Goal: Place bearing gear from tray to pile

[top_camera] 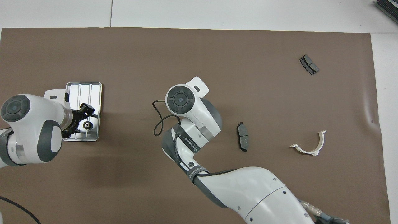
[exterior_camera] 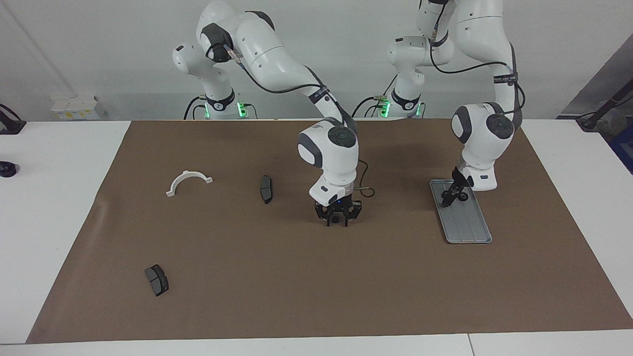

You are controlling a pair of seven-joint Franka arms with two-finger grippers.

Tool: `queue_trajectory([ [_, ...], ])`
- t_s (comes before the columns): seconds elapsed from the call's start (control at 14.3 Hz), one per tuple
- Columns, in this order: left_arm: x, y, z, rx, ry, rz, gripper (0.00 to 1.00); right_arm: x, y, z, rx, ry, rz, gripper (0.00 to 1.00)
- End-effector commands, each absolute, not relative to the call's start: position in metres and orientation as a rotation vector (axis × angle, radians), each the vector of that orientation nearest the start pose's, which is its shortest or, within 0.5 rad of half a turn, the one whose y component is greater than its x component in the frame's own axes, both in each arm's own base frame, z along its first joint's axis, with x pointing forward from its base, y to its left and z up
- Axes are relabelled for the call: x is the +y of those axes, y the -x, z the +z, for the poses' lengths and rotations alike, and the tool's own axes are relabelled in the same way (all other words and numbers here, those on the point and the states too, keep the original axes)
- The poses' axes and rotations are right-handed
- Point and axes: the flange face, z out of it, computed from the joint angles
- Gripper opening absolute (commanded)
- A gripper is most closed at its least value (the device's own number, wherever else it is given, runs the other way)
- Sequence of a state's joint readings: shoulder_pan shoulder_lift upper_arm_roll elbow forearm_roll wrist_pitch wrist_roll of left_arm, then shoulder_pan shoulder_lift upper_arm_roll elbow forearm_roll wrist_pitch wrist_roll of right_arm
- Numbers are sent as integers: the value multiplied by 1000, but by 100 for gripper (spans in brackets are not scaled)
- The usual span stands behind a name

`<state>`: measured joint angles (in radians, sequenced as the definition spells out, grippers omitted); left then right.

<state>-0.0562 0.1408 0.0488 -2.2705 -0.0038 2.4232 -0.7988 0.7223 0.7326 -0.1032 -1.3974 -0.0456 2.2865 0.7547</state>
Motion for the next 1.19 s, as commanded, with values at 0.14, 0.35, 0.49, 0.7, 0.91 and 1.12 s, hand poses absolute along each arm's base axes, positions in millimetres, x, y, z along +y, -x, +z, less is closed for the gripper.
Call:
queue_trajectory([
  [0.14,-6,-523,300,-1249,2904,-42,71,444,-587,281,139,3125,-253,48],
  [0.35,-6,-523,300,-1227,2913,-45,6,444,-586,281,180,3123,-249,45],
  [0.49,-5,-525,302,-1195,2924,-36,0,448,-579,275,175,3132,-231,41],
  [0.7,-5,-538,322,-1104,2947,10,0,451,-572,274,186,3139,-206,28],
  [0.91,-4,-571,395,-935,3002,31,0,454,-570,273,180,3136,-200,12],
  [1.12,-3,-589,460,-760,3053,34,0,443,-582,280,206,3129,-216,5],
])
